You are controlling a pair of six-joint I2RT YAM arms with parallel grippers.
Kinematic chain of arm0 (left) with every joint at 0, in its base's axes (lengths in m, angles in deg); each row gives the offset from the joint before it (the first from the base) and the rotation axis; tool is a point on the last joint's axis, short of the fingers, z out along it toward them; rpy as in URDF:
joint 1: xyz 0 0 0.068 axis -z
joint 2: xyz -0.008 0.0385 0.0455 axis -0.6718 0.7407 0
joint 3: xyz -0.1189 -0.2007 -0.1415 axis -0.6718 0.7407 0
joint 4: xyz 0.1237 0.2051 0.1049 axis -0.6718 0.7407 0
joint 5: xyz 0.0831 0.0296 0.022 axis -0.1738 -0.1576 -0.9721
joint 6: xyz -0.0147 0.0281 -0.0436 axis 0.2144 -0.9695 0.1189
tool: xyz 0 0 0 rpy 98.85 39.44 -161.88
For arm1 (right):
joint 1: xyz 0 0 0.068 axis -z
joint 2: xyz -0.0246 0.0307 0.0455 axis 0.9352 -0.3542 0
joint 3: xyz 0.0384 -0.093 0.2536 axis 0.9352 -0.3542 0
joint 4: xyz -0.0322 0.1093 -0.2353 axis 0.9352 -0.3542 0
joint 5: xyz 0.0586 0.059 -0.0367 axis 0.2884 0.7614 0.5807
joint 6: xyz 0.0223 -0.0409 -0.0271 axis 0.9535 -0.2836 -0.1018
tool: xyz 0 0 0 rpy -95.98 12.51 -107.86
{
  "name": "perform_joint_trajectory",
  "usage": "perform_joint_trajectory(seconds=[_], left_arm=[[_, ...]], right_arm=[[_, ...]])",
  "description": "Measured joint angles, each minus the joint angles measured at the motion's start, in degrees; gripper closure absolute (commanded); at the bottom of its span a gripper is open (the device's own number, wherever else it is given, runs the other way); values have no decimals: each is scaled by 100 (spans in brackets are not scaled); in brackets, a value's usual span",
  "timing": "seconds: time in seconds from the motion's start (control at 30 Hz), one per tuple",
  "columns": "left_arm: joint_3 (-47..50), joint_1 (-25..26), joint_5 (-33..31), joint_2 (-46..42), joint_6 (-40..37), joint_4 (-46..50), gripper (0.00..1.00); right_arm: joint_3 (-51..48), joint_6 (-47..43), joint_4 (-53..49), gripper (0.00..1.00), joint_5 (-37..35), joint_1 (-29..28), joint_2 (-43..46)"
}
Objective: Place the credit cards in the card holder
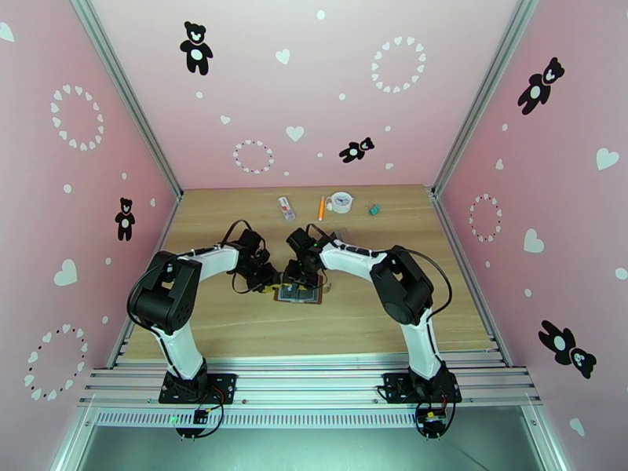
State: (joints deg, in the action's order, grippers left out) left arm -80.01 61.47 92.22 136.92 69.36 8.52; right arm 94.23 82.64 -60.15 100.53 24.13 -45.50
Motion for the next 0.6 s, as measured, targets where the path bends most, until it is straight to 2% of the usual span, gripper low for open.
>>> perform_joint_trajectory(seconds=[0.27, 0.6], left_arm=[[9, 81, 184, -92, 85, 166, 77], [-35, 81, 221, -350, 267, 251, 77]], right_arm=[[-9, -192, -39, 55, -2, 223, 164], [-33, -417, -306, 72, 20, 243, 245]])
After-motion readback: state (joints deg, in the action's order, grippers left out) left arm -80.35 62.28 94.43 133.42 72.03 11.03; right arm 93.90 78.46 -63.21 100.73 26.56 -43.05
